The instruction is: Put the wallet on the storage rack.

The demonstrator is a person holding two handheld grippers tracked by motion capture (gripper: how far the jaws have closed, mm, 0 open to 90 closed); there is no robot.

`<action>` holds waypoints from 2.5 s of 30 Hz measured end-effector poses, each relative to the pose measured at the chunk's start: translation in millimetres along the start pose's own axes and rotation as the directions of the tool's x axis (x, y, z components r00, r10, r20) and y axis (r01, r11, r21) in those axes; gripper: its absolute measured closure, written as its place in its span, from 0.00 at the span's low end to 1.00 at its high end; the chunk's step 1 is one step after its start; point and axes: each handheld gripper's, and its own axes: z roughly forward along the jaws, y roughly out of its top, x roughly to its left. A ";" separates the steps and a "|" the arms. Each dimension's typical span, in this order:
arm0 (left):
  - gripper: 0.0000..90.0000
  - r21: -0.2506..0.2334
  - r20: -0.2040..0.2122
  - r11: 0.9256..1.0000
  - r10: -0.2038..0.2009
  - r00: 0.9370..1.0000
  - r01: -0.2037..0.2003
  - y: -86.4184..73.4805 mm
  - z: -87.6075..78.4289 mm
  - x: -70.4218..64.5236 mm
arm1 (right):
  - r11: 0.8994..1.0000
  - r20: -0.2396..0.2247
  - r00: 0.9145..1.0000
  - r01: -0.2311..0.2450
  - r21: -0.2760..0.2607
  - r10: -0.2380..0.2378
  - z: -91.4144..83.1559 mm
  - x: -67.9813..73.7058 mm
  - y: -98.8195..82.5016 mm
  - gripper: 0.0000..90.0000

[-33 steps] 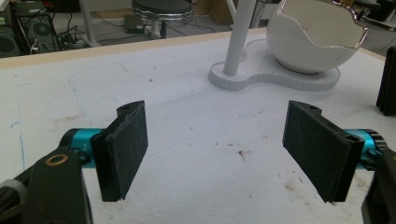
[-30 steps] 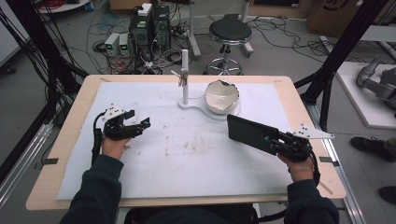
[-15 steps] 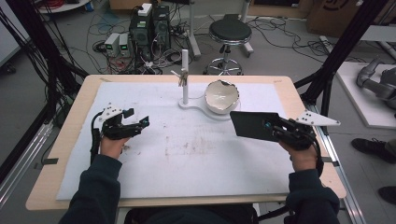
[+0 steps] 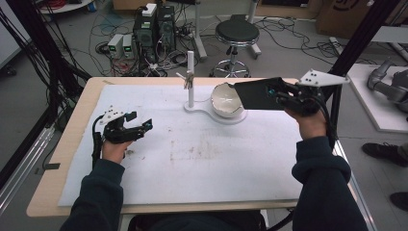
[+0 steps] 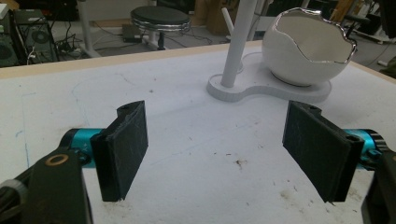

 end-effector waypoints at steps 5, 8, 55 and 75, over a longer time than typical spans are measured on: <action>0.25 -0.002 0.001 1.000 -0.007 1.000 0.007 0.0 -0.3 0.6 | 0.997 0.002 0.998 0.063 0.038 -0.063 28.1 -5.5 23.5 0.81; 0.25 -0.001 -0.001 1.000 -0.010 1.000 0.010 0.1 -1.0 1.1 | 0.995 0.006 0.997 0.080 0.055 -0.080 36.5 -7.0 27.5 0.81; 0.25 0.006 0.005 1.000 -0.024 1.000 0.024 -2.9 -3.0 2.7 | 0.868 -0.135 0.933 0.360 0.343 -0.334 160.9 21.2 -0.2 0.74; 0.25 0.006 0.002 1.000 -0.026 1.000 0.026 -2.7 -3.9 2.8 | 0.955 -0.204 0.971 0.174 0.242 -0.125 129.8 17.6 -8.6 0.57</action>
